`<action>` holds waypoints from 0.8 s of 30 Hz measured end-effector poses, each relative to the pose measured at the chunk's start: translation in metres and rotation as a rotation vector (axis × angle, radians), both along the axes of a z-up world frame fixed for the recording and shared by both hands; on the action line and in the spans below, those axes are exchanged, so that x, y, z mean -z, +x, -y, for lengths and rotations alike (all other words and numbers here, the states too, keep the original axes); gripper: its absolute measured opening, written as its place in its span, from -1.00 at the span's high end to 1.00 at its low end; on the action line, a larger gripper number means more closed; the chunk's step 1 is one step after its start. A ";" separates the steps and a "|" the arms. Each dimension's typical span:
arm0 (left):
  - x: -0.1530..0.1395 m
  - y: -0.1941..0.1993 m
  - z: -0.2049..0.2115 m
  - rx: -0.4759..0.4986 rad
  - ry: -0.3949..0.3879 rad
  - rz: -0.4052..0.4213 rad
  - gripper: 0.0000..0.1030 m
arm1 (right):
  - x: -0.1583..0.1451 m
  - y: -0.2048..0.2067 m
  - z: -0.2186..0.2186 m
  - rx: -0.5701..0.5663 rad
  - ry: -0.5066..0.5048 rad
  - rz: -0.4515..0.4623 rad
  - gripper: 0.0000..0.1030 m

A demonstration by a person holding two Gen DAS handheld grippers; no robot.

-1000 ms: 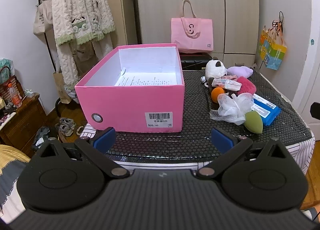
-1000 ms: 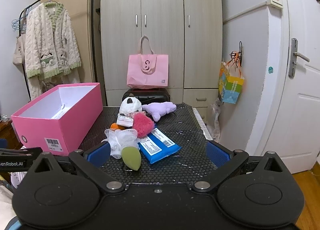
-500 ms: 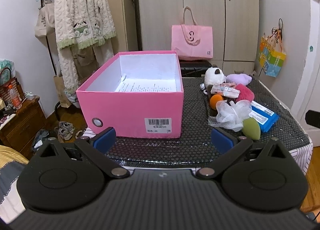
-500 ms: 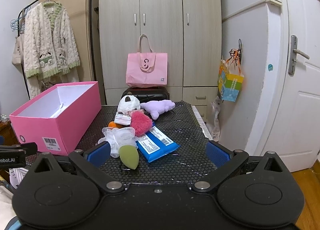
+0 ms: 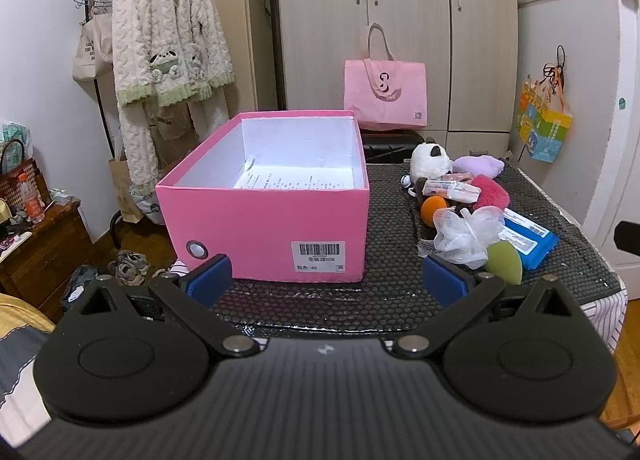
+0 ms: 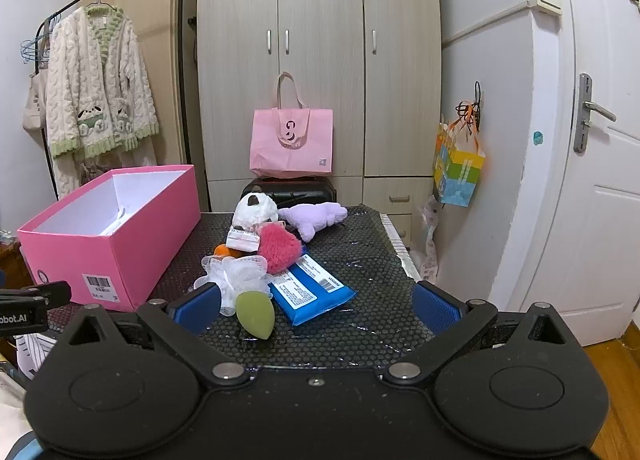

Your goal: Organize soft objects

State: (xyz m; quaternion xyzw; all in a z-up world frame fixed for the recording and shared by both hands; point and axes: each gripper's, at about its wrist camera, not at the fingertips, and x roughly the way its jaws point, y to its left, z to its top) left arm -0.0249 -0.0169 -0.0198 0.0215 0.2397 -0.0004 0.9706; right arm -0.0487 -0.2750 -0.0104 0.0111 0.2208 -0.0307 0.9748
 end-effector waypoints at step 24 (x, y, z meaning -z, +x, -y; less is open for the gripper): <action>-0.010 0.047 0.046 0.150 0.044 0.007 -0.99 | 0.019 0.032 0.031 -0.227 0.062 0.103 -1.00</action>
